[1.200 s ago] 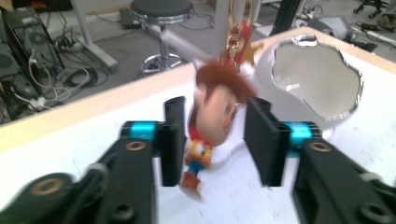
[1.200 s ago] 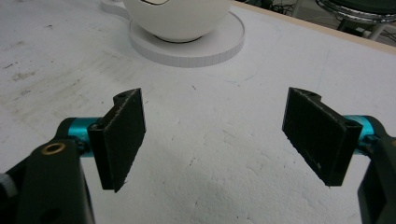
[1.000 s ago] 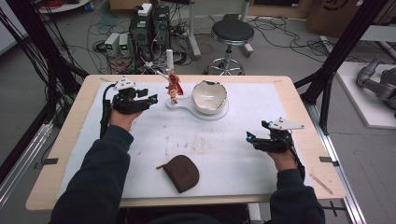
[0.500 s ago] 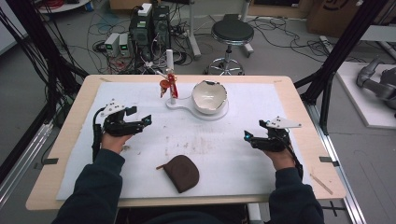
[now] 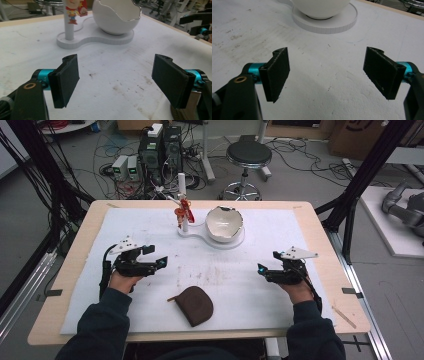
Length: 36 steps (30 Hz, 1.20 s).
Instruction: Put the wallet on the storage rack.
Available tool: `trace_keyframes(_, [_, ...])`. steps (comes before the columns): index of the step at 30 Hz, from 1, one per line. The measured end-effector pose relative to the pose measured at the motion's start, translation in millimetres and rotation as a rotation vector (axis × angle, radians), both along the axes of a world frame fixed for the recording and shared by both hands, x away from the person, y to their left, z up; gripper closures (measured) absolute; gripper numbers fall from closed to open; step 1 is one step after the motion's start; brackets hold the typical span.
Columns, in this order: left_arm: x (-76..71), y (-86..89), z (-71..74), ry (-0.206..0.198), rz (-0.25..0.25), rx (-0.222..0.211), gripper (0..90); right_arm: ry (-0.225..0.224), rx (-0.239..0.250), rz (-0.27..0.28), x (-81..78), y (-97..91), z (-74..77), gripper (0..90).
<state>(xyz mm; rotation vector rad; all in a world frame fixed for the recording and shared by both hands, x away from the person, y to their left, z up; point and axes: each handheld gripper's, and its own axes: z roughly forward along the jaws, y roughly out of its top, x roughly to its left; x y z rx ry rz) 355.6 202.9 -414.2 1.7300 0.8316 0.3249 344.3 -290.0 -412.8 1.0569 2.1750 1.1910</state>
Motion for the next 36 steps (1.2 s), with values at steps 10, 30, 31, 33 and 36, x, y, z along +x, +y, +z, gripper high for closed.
trace_keyframes(10, [-17.3,-27.8,-6.5,0.042,-0.152,0.056,24.4,0.036,0.033,0.081,-1.5,12.8,-2.2,23.8])
trace_keyframes(30, [-25.8,-80.9,-29.5,0.195,-0.434,0.214,28.1,0.049,0.025,0.079,2.6,15.2,-4.4,24.1])
trace_keyframes(31, [-25.9,-81.0,-28.9,0.193,-0.441,0.214,29.9,0.049,0.026,0.078,2.7,15.3,-4.5,24.1])
trace_keyframes(33, [-26.8,-81.8,-27.8,0.183,-0.443,0.214,38.1,0.049,0.022,0.077,2.9,15.3,-4.6,24.1])
trace_keyframes(36, [-25.2,-82.8,-27.3,0.18,-0.41,0.213,40.9,0.048,0.021,0.074,3.1,15.6,-4.9,24.1])
